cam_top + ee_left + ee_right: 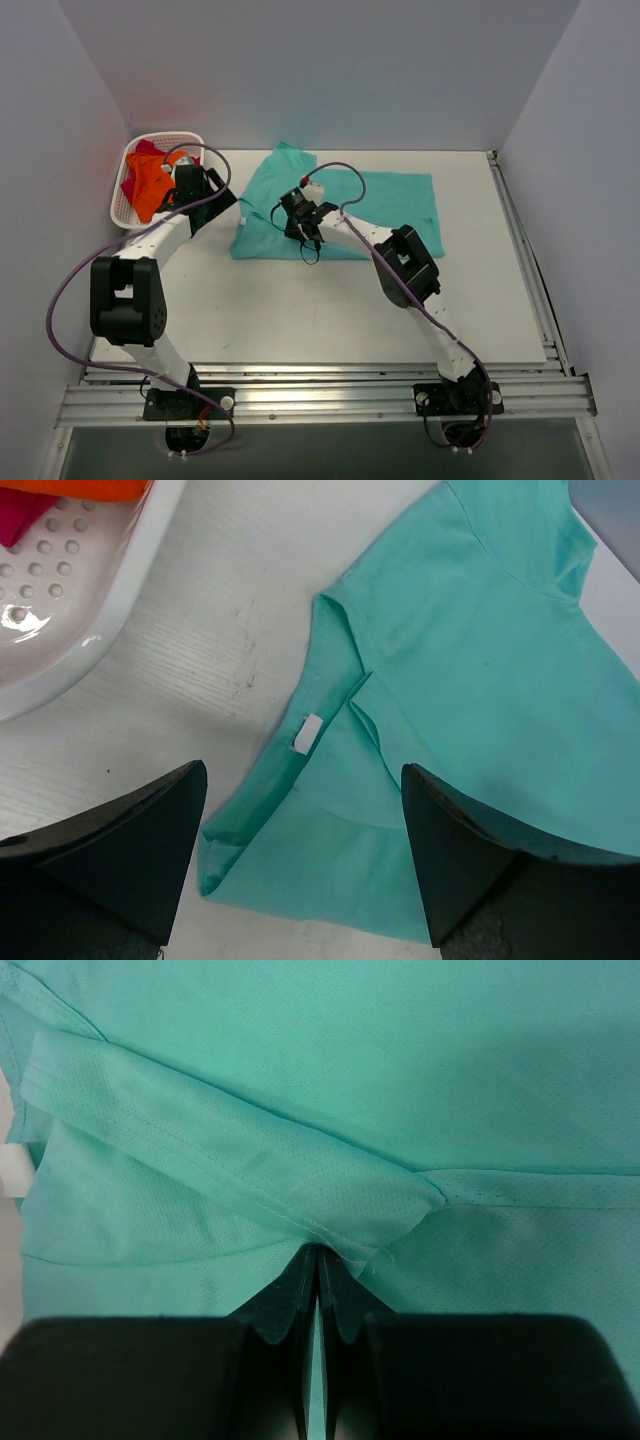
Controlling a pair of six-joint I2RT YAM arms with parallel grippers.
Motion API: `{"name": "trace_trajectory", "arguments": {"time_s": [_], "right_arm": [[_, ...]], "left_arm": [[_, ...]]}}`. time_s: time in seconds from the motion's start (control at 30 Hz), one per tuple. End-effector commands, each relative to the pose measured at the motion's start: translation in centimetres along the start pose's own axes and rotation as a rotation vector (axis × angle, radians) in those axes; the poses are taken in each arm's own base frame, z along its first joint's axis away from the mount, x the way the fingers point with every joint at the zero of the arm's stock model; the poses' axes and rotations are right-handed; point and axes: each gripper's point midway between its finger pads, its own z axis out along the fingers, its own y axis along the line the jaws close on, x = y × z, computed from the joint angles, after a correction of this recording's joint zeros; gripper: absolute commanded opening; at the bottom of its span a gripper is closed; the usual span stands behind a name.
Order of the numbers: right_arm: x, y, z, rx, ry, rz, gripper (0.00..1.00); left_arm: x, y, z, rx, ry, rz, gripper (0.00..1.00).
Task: Fold and stack the t-shirts
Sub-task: Fold the tshirt
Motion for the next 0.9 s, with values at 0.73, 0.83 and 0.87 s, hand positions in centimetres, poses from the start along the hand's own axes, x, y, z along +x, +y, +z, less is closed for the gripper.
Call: {"name": "trace_trajectory", "arguments": {"time_s": [0.73,0.83,0.87], "right_arm": [[-20.7,0.7,-7.4,-0.131,-0.407,0.026,0.96],[-18.3,0.8,-9.6,-0.118,-0.42,0.024,0.97],[-17.8,0.6,-10.0,-0.114,-0.415,0.027,0.96]], "left_arm": [[-1.1,-0.5,-0.8,0.035,-0.044,-0.006,0.87],[-1.1,-0.7,-1.0,0.049,-0.045,-0.007,0.86],[-1.0,-0.7,-1.1,0.053,-0.046,-0.008,0.86]]}}
